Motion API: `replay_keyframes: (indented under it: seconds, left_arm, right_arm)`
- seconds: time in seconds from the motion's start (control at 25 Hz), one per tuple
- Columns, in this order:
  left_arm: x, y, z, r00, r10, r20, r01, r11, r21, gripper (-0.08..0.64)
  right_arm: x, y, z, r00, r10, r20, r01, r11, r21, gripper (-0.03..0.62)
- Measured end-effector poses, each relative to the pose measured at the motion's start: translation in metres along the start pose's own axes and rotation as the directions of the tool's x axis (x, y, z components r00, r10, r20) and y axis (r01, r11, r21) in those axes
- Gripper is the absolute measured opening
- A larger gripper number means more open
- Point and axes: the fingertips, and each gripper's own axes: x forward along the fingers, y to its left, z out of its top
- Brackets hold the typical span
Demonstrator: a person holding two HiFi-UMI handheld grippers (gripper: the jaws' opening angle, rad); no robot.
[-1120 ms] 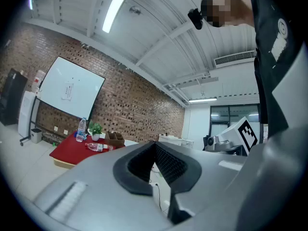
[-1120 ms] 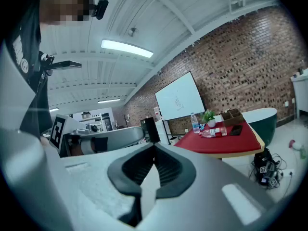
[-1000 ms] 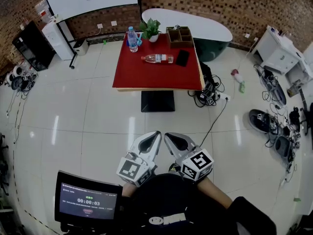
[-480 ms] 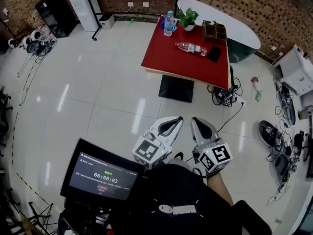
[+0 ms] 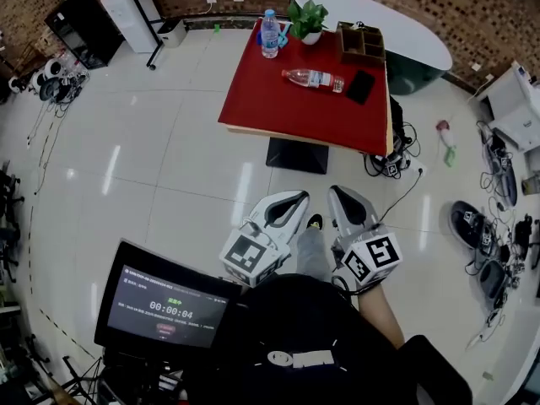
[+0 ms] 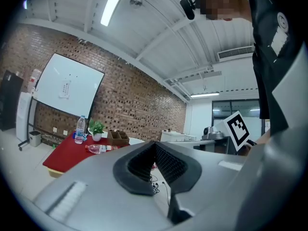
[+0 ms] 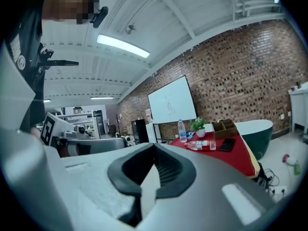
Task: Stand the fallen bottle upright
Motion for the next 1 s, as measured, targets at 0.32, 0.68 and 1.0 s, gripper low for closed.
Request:
replay_keyframes:
  seconds: [0.32, 0.68, 1.0]
  left_arm:
    - [0.153, 0.042, 0.015, 0.998, 0.054, -0.041, -0.052, 0.998, 0.037, 0.006]
    - [0.197, 0.108, 0.012, 0.982, 0.163, -0.097, -0.159, 0.986, 0.05, 0.006]
    - [0.191, 0.167, 0.035, 0.984, 0.177, -0.034, -0.175, 0.984, 0.041, 0.006]
  right_arm:
    - [0.056, -0.148, 0.043, 0.996, 0.092, 0.005, -0.092, 0.996, -0.007, 0.005]
    - [0.156, -0.195, 0.028, 0.912, 0.179, -0.369, -0.314, 0.883, -0.348, 0.284]
    - [0.257, -0.218, 0.006, 0.788, -0.029, -0.615, -0.465, 0.627, -0.625, 0.293]
